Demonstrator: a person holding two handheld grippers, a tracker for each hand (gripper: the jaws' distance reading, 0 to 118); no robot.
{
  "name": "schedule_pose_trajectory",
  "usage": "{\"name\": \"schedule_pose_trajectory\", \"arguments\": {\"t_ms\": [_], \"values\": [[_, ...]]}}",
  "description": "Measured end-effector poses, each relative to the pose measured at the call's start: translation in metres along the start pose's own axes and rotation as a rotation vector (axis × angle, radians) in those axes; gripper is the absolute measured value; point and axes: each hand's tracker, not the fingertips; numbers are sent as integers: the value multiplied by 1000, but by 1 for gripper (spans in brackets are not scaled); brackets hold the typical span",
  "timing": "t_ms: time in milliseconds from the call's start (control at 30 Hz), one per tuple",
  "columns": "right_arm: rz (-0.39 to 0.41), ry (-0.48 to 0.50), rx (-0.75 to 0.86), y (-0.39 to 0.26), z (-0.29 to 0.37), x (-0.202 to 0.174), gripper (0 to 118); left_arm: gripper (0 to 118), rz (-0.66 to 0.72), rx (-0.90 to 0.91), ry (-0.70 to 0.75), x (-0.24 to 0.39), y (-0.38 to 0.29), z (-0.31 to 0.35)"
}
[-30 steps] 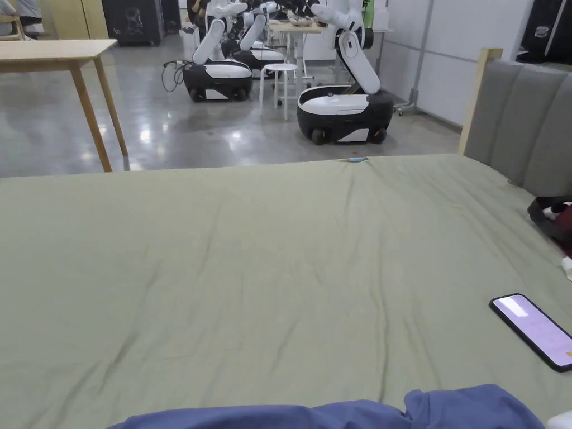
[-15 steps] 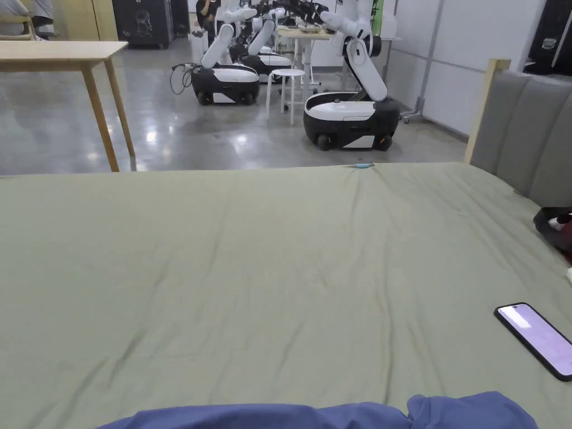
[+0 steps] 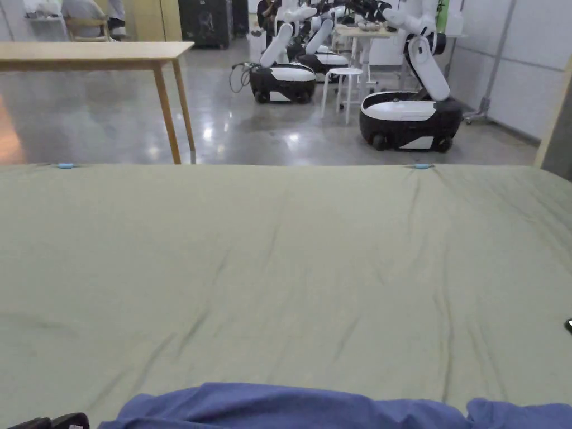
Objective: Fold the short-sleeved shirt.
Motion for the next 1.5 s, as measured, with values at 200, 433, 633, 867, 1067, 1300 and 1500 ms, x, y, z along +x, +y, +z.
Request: {"name": "schedule_pose_trajectory", "arguments": {"t_ms": [200,433,633,867,1067,1300,1500], "values": [[16,48,-15,3,-3,-14,0,118,261,-129,-138,-46,-5,-68],[29,57,-39,5,-8,-25,0,118,327,-117,-245,-44,-10,-99],[32,56,-54,7,-10,-30,0,113,295,-171,-353,-40,-12,-120],[37,42,-66,7,-10,-28,0,16,251,-198,-268,-40,-13,-122],[36,25,-77,8,-9,-30,0,16,277,-123,-245,-60,3,-88],[26,30,-71,2,-11,-19,0,16,329,-57,-89,-110,7,-45],[25,26,-81,0,-12,-18,0,16,264,-47,-134,-52,17,-38]]}}
